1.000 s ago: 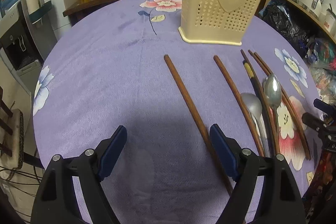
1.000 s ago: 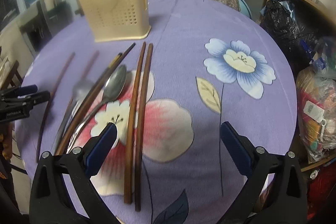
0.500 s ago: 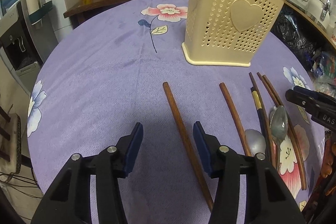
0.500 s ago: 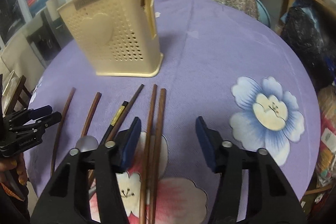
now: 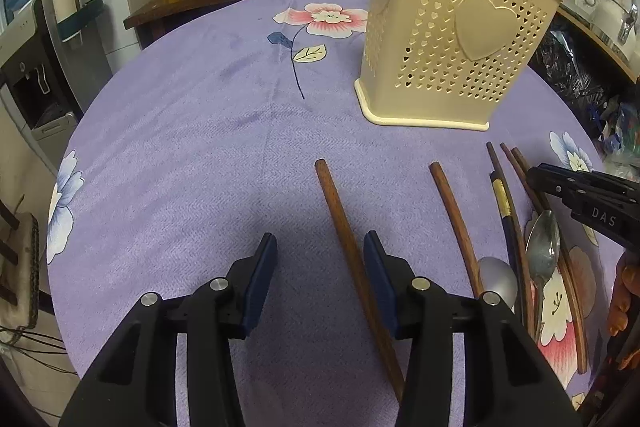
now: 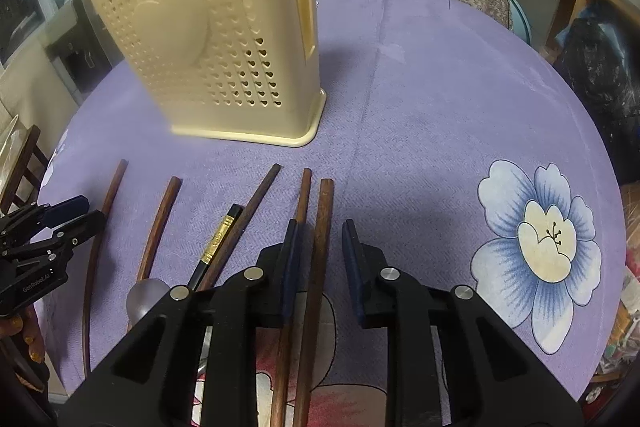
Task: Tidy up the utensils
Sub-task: 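Close left tool on a wooden chopstick while right tool grasps another wooden chopstick, then lift both wooden chopsticks and insert them into the utensil holder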
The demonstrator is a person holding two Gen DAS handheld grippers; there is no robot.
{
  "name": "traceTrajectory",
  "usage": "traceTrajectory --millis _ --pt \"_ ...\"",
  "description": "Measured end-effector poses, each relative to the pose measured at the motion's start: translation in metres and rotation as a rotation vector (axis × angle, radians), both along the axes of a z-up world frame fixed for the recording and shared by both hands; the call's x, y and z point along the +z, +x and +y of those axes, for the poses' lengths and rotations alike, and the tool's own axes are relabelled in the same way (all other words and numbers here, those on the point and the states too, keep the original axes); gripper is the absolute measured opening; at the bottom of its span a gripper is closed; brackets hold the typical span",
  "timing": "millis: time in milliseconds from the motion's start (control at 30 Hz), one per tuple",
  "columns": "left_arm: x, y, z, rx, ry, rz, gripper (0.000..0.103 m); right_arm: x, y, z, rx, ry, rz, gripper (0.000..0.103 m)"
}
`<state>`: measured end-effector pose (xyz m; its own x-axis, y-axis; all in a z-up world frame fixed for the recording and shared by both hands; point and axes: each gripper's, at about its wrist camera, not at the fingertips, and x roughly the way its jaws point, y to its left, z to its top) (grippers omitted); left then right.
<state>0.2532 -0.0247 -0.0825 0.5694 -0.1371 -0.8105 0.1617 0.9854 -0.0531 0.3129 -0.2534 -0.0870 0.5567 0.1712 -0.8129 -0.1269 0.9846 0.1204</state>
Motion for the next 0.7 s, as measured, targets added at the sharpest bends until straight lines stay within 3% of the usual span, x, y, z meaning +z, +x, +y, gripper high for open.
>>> traceTrajectory --millis 167,533,700 --pt "0.001 0.011 -0.005 -0.008 -0.008 0.017 0.037 -0.002 0.008 -0.012 -0.034 0.028 0.019 0.021" --pt "0.001 0.018 -0.02 -0.026 0.018 0.013 0.035 0.001 0.01 0.002 -0.016 -0.024 0.024 0.021" --pt "0.001 0.023 -0.022 -0.018 0.026 0.009 0.011 0.0 0.01 0.003 -0.013 -0.05 0.015 0.012"
